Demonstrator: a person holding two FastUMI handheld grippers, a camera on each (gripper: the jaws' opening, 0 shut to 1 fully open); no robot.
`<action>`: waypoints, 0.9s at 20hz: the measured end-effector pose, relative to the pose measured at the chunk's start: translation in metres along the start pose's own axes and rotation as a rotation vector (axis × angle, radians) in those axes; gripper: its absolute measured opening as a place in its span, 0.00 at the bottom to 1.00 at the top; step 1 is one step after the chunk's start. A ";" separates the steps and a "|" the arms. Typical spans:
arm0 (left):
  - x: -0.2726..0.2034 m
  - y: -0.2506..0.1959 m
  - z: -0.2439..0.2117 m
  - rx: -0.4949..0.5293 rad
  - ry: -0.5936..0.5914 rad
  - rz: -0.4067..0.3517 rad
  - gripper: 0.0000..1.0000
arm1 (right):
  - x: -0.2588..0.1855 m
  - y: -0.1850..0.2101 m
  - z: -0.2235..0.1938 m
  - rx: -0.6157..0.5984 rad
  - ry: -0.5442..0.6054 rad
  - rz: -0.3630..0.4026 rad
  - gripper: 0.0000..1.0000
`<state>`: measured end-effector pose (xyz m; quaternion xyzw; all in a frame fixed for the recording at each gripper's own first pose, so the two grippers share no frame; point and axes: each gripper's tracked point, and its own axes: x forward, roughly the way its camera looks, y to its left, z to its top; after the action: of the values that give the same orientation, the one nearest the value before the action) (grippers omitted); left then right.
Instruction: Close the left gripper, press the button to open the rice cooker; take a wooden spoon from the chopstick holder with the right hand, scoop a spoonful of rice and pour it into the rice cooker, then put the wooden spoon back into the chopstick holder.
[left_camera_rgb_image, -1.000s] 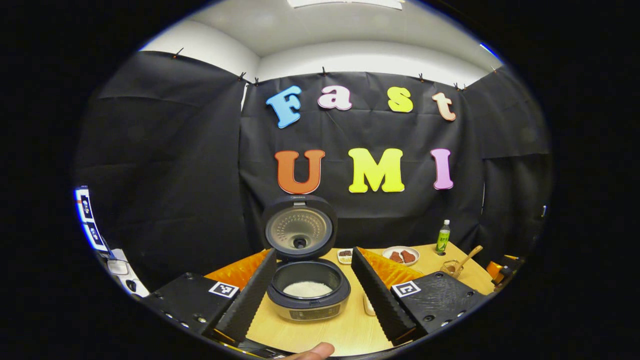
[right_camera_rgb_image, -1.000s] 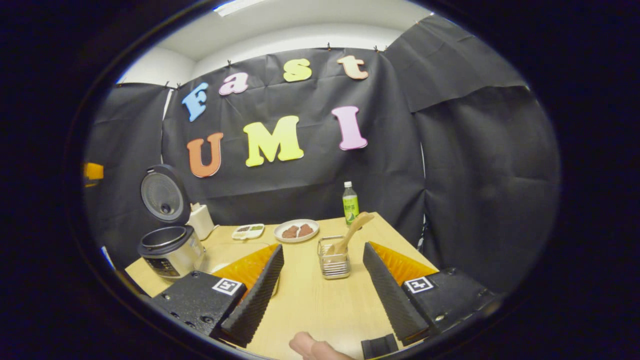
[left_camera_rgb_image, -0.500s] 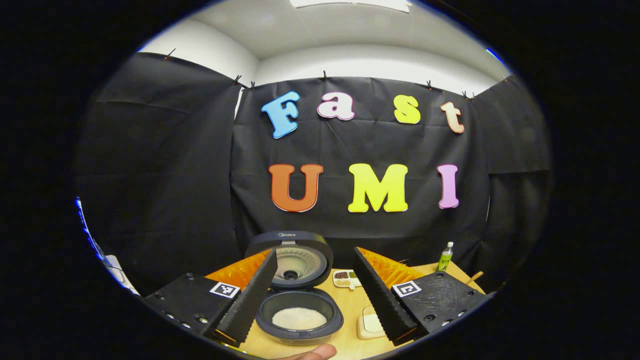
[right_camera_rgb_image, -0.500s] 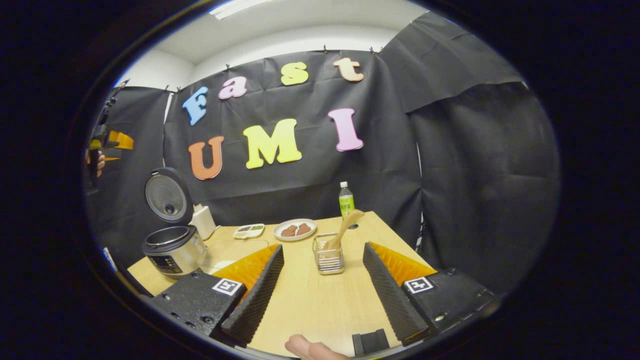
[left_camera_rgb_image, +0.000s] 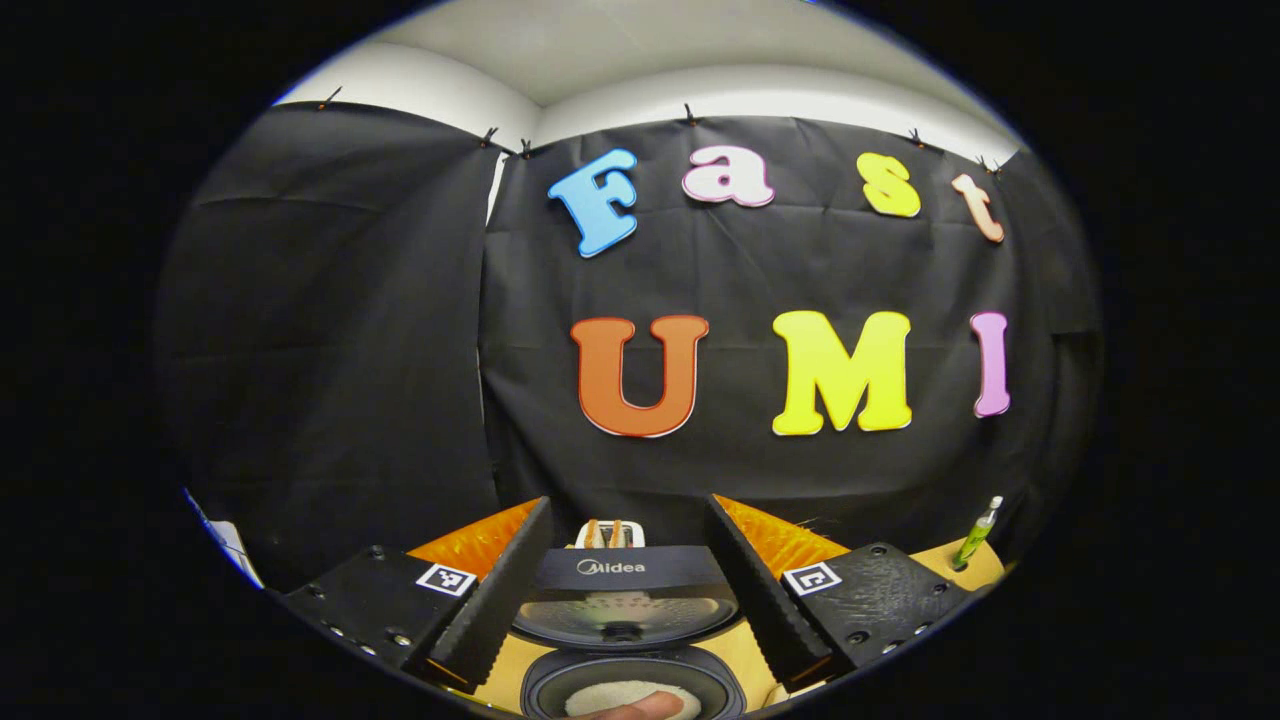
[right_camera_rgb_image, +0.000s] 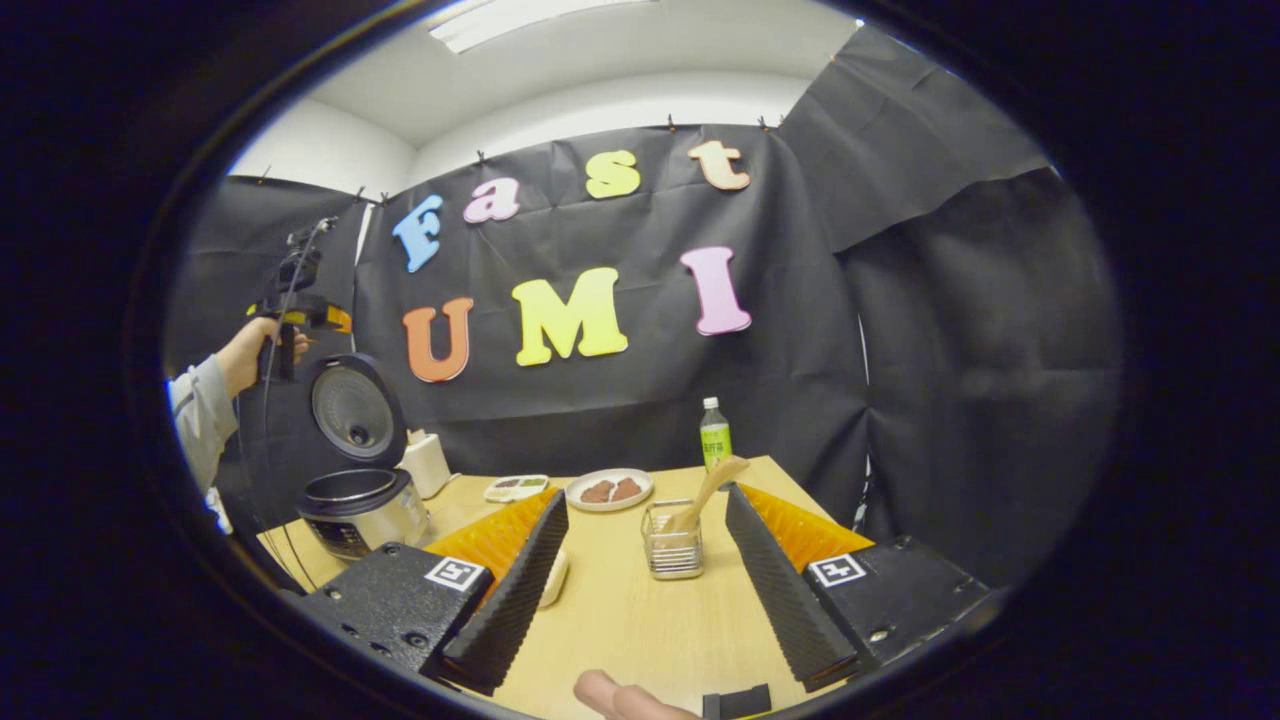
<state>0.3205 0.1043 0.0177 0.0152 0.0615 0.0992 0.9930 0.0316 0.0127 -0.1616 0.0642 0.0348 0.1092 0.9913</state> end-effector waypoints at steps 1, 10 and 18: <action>0.008 0.003 -0.003 -0.001 0.004 0.012 0.96 | 0.001 0.001 0.000 0.001 0.000 0.012 1.00; -0.008 0.009 -0.036 -0.016 0.126 0.062 1.00 | -0.007 -0.003 -0.011 0.025 -0.003 0.031 1.00; -0.080 -0.009 -0.127 -0.026 0.241 0.041 0.98 | -0.036 -0.007 -0.017 0.068 0.023 0.014 1.00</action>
<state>0.2281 0.0818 -0.0992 -0.0085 0.1791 0.1215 0.9763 -0.0033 0.0004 -0.1778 0.0968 0.0493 0.1155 0.9873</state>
